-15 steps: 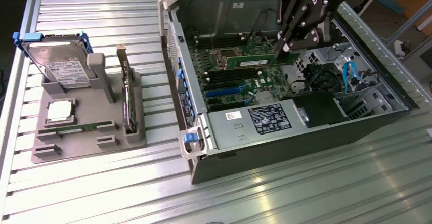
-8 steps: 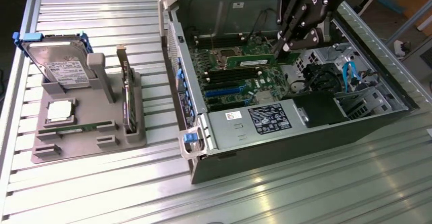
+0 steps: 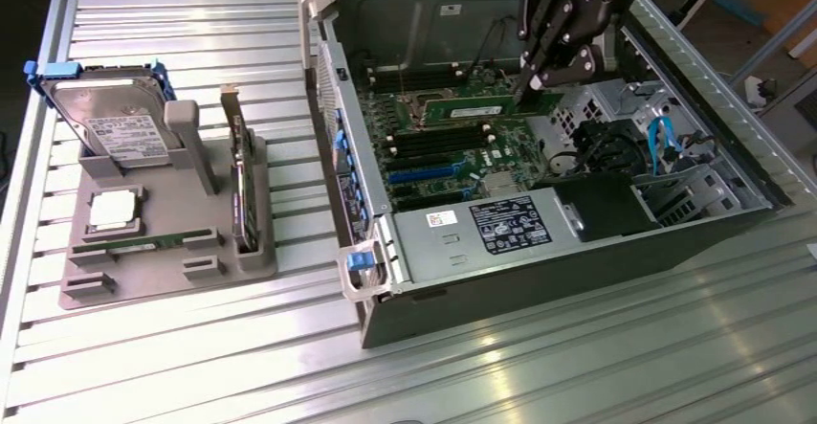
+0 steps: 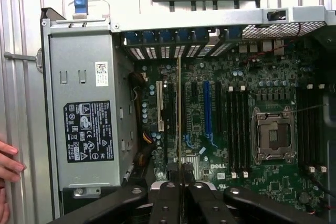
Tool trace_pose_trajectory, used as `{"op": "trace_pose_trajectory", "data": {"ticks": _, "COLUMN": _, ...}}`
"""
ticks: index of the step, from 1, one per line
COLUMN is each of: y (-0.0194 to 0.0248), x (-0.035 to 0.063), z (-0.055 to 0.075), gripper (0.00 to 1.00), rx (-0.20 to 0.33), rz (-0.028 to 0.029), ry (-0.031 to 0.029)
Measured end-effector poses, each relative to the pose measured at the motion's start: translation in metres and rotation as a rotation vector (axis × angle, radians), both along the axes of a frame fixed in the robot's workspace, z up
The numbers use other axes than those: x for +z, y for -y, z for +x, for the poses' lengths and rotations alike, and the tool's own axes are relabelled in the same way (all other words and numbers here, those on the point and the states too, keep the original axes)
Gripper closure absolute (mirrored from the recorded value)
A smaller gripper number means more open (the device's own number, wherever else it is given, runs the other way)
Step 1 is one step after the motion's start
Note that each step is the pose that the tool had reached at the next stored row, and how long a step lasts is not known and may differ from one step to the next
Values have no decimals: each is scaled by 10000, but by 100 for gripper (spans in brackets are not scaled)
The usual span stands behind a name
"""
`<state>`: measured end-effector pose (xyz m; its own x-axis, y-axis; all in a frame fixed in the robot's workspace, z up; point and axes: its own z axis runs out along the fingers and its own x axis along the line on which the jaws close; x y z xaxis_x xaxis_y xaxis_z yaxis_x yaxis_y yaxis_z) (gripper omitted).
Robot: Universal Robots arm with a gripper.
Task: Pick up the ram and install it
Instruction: 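Pick up the ram and move it above insertion slot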
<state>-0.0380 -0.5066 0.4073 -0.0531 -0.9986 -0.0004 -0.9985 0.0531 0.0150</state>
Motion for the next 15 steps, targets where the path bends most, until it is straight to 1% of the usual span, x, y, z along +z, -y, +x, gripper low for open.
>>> {"op": "trace_pose_trajectory", "data": {"ticks": 6, "y": -104, "x": -5, "z": 0, "gripper": 88, "rx": 0, "rz": 0, "ry": 0}}
{"op": "trace_pose_trajectory", "data": {"ticks": 11, "y": -224, "x": -9, "z": 0, "gripper": 88, "rx": 0, "rz": -1, "ry": 0}}
{"op": "trace_pose_trajectory", "data": {"ticks": 13, "y": -278, "x": -10, "z": 0, "gripper": 88, "rx": 0, "rz": -2, "ry": -1}}
{"op": "trace_pose_trajectory", "data": {"ticks": 14, "y": -313, "x": -11, "z": 0, "gripper": 88, "rx": 0, "rz": -1, "ry": 0}}
{"op": "trace_pose_trajectory", "data": {"ticks": 15, "y": -334, "x": -12, "z": 0, "gripper": 88, "rx": 0, "rz": 0, "ry": 0}}
